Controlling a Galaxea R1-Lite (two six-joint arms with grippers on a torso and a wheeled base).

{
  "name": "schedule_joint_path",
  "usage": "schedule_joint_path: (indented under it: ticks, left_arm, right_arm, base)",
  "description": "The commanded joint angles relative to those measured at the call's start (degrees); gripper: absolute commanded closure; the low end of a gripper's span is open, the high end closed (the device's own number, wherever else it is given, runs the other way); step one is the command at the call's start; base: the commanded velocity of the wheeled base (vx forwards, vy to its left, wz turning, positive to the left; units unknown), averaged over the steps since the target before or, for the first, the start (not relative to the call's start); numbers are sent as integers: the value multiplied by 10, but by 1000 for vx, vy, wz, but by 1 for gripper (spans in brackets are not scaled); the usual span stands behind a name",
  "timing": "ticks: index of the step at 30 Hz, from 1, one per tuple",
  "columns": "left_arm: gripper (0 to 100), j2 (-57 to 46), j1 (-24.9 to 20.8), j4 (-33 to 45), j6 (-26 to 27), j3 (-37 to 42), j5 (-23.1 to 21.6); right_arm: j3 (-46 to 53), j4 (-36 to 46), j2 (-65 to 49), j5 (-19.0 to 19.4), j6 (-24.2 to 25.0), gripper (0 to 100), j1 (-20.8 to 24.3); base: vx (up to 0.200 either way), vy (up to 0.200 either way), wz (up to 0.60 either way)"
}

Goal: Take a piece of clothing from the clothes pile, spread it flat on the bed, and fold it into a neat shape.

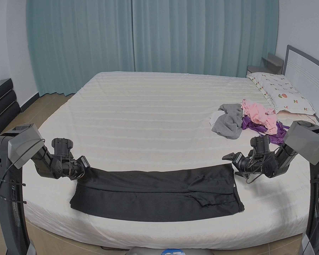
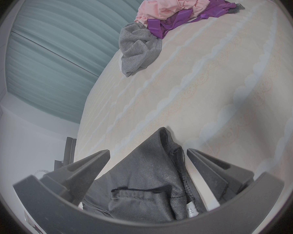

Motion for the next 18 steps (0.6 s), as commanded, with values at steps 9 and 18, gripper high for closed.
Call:
schedule_joint_path:
  ticks: [9,18]
  left_arm:
    - [100,-2,18,-89,-43,29,49]
    - [100,4,17,-96,-47,34,51]
  right_arm:
    - [-8,0,1,-1,11,0,-1]
    - [-31,0,11,-3,25,0,2]
  base:
    - [0,0,0]
    - [0,0,0]
